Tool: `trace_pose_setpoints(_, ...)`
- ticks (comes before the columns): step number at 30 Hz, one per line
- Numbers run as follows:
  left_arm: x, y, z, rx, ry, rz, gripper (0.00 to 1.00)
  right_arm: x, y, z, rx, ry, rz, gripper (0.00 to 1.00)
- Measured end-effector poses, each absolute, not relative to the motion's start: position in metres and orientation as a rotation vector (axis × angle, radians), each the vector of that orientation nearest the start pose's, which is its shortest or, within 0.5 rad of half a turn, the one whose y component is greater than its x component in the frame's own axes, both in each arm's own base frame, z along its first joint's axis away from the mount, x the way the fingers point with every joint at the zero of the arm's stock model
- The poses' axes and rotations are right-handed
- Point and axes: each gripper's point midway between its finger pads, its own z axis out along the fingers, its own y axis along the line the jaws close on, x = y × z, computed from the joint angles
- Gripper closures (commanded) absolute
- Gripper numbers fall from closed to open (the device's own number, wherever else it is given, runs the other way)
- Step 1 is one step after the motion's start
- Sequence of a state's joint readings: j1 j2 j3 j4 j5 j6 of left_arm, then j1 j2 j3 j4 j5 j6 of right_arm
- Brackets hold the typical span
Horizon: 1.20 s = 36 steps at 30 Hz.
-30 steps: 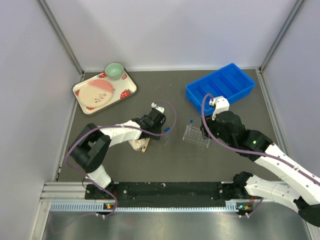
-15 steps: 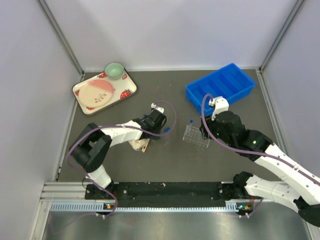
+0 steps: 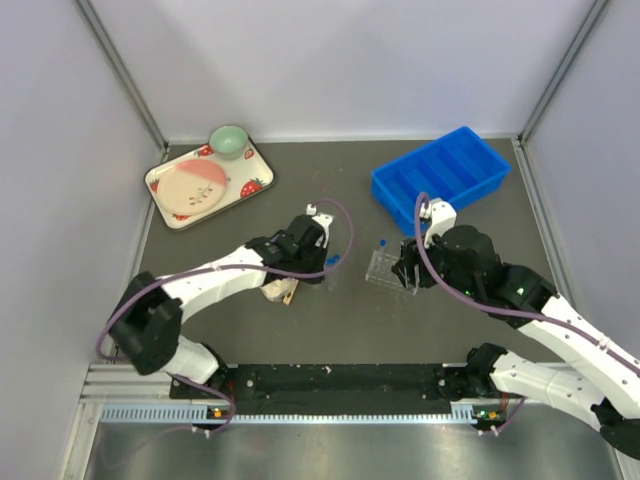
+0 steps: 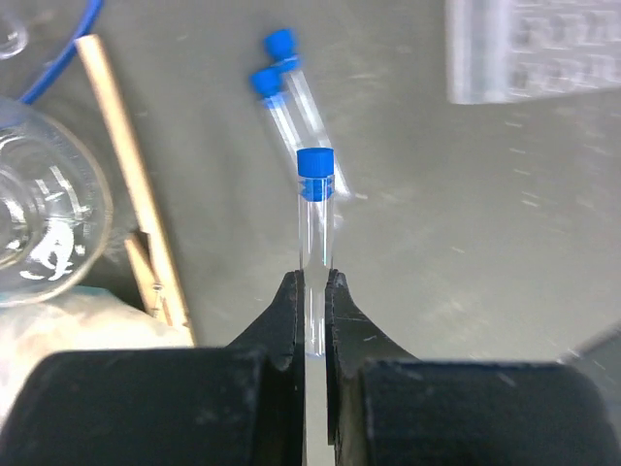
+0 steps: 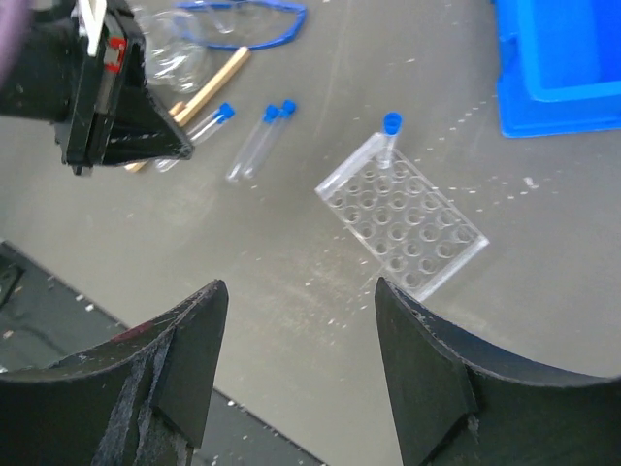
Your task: Organize the chemistry lab equipment
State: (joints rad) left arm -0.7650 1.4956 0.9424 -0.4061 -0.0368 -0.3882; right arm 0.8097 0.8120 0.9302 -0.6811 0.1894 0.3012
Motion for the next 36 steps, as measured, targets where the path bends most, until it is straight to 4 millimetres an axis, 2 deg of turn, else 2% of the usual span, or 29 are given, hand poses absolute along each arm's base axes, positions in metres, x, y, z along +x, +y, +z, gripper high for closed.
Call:
trace_pose_setpoints(7, 0.211, -0.285, 0.145, 0.612, 2.380, -0.838, 1.00, 0.171, 0.202, 0.237, -0.526, 2.099, 0.686, 0.36)
trace_pose_setpoints(11, 0.186, -0.299, 0.176, 0.712, 2.268, -1.069, 1.00, 0.158, 0.225, 0.250, -0.560, 2.043, 0.882, 0.36)
trace_pose_setpoints(16, 0.160, -0.307, 0.193, 0.800, 2.178, -1.265, 1.00, 0.143, 0.244, 0.260, -0.576, 1.991, 1.070, 0.36)
trace_pose_setpoints(28, 0.115, -0.306, 0.240, 0.930, 1.923, -1.558, 1.00, 0.130, 0.263, 0.287, -0.579, 1.897, 1.262, 0.36)
trace_pose_setpoints(36, 0.102, -0.304, 0.256, 0.966, 1.828, -1.643, 1.00, 0.123, 0.272, 0.295, -0.599, 1.870, 1.317, 0.36)
